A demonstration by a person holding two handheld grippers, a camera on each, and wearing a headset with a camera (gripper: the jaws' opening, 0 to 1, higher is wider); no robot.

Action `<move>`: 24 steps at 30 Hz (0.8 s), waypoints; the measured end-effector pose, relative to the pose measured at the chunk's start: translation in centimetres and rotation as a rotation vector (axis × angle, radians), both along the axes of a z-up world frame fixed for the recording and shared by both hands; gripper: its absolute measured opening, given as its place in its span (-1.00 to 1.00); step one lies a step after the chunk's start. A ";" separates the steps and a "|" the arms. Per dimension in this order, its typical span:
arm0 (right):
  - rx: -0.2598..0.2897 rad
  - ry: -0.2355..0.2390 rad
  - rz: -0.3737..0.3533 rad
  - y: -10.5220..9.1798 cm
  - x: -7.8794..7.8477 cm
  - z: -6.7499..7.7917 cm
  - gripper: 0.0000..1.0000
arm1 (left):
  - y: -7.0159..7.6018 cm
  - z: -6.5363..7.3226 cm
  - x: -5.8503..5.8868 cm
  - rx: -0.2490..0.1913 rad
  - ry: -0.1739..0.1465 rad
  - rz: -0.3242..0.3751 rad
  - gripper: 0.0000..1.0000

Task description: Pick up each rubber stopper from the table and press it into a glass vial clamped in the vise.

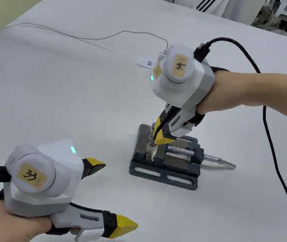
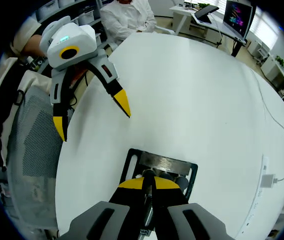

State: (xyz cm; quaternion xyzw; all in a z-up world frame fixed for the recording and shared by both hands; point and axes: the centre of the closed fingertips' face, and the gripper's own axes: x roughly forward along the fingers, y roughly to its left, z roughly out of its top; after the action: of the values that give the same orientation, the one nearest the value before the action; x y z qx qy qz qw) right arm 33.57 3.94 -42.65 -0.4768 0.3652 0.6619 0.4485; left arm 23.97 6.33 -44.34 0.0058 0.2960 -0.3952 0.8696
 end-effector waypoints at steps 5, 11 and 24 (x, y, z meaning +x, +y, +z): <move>-0.004 0.000 0.006 0.1 -0.1 0.1 -1.00 | -0.1 -0.1 0.0 -0.001 0.001 -0.004 0.57; -0.033 -0.001 -0.001 0.3 -0.2 0.1 -1.00 | -0.2 -0.3 0.0 -0.006 0.003 -0.004 0.56; -0.058 0.010 -0.026 0.2 -0.7 0.0 -1.00 | -0.6 -0.6 -0.1 -0.007 0.016 -0.017 0.56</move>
State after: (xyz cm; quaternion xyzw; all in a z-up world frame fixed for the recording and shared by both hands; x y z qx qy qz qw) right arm 32.86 4.16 -42.61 -0.4816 0.3927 0.6473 0.4414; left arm 23.90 5.70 -44.98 0.0020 0.3017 -0.4037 0.8637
